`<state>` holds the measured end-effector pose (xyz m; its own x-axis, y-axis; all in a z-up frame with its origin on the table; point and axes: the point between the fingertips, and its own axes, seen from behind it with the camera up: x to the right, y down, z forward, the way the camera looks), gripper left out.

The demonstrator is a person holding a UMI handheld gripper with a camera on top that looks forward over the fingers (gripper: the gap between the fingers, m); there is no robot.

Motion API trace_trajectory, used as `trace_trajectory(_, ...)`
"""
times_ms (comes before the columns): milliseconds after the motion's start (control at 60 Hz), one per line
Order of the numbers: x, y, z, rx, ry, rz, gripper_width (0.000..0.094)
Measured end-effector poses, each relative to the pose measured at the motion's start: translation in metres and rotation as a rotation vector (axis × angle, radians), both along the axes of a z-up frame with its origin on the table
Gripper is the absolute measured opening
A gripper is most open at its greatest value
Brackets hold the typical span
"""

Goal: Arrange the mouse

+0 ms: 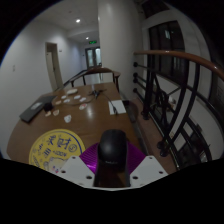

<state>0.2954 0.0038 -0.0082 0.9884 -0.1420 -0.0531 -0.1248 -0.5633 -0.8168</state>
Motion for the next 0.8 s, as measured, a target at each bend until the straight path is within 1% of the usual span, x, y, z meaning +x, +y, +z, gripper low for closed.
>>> trace_trajectory(67,-0.006,-0.002,0.037,0.072,-0.017,-0.014,0.0348)
trace_trajectory(100,-0.017,-0.002,0.058,0.112,-0.044,-0.008,0.0349)
trace_trajectory(133,-0.027,-0.005,0.083,0.141,-0.069,0.016,0.0348)
trace_trajectory(200,-0.071,-0.009,0.115,0.194,-0.078,0.074,0.0346)
trace_trajectory(250,-0.101,-0.011,0.130,0.215,-0.059,0.111,0.0343)
trace_trajectory(300,-0.129,-0.013,0.134,0.224,-0.041,0.135,0.0343)
trace_trajectory(383,-0.157,-0.013,0.109,0.185,-0.058,0.148,0.0344)
trace_trajectory(467,-0.175,-0.018,0.060,0.098,-0.066,0.172,0.0343)
trace_trajectory(550,-0.180,-0.019,0.015,0.012,-0.061,0.170,0.0345)
trace_trajectory(617,-0.174,-0.022,-0.006,-0.014,-0.091,0.171,0.0347)
trace_trajectory(633,-0.175,-0.019,-0.004,0.011,-0.095,0.176,0.0348)
trace_trajectory(650,-0.174,-0.018,-0.004,0.010,-0.103,0.183,0.0353)
trace_trajectory(667,-0.174,-0.019,-0.005,0.007,-0.105,0.188,0.0387)
trace_trajectory(683,-0.173,-0.018,-0.004,0.005,-0.097,0.190,0.0395)
trace_trajectory(700,-0.173,-0.019,-0.004,-0.002,-0.086,0.189,0.0431)
trace_trajectory(733,-0.176,-0.020,-0.006,-0.014,-0.061,0.191,0.0464)
trace_trajectory(800,-0.177,-0.021,-0.005,-0.054,-0.027,0.230,0.0532)
